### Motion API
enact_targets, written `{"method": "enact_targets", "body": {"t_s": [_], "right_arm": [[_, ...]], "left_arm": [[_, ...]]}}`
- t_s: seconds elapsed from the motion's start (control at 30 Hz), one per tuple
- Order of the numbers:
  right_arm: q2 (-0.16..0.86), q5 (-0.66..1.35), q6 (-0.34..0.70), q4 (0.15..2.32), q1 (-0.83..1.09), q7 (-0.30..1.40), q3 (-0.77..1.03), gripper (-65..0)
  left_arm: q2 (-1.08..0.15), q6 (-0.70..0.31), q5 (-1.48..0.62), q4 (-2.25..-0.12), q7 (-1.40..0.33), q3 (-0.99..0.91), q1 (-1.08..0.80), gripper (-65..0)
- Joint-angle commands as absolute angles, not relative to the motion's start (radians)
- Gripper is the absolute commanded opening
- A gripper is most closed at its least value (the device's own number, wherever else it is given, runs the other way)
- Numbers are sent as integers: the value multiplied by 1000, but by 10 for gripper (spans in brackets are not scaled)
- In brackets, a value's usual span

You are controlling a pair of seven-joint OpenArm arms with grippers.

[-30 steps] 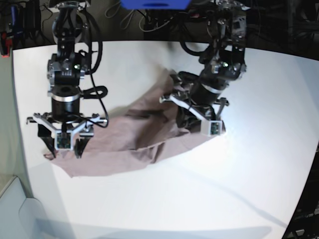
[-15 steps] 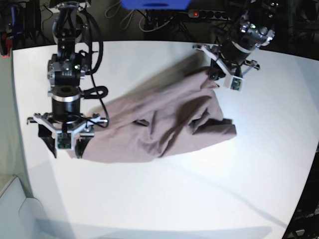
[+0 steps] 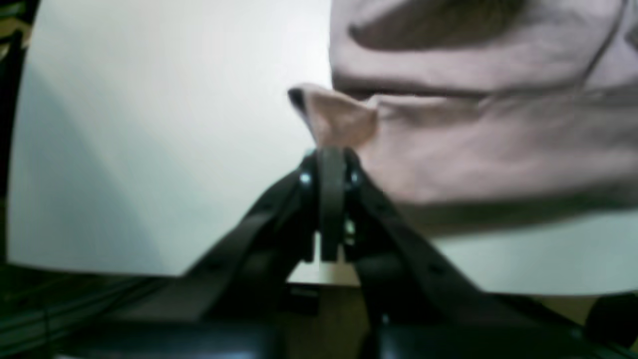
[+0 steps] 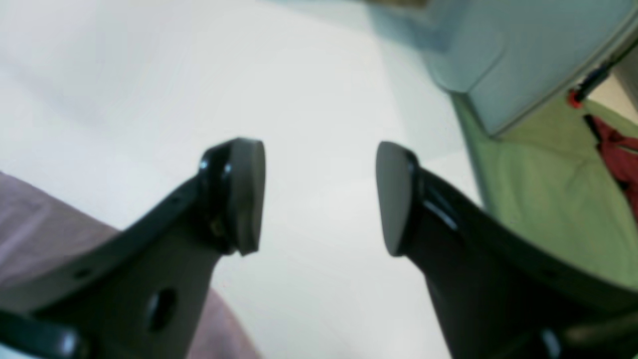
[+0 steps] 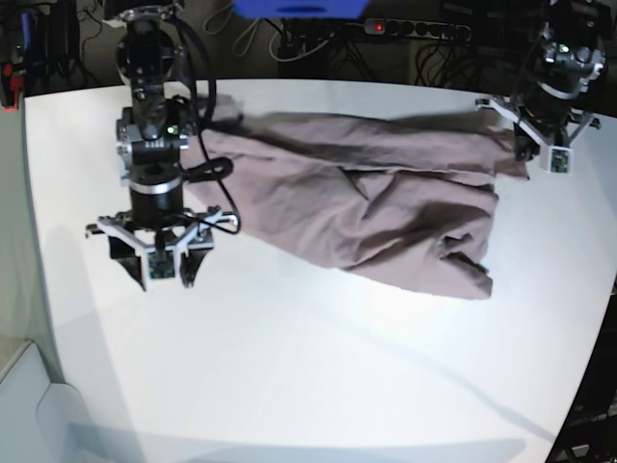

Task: Layout the t-shirt on the table in an organized manner, then fold the t-shirt properly
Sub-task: 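Grasp the t-shirt hem with the right gripper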

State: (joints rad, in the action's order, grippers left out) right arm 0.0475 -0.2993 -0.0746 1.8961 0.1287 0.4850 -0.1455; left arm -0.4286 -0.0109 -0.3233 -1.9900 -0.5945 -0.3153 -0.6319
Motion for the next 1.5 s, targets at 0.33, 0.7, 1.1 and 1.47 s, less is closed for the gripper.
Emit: {"method": "enact_targets", "body": {"t_s": [0.33,0.7,1.1,1.47], "right_arm": [[50,-309,27,1853,139,463,-424,-291],[1,-309,28,1612,-101,463,-673,-288],[-157,-274,176,1178,-400,420,-829,-288],[-157,-18,173,878,-549,263,-865,-294]], "left_arm": [[-438,-7,-321,-2003,-575,-529,-625,-647],[-351,-7,-320,-2000,-578,-535,-602,-647],[-268,-7,-315,-2006,-682,-530,-573,-647],[-234,-7,-318,-2006,-682,-529,-596,-648]]}}
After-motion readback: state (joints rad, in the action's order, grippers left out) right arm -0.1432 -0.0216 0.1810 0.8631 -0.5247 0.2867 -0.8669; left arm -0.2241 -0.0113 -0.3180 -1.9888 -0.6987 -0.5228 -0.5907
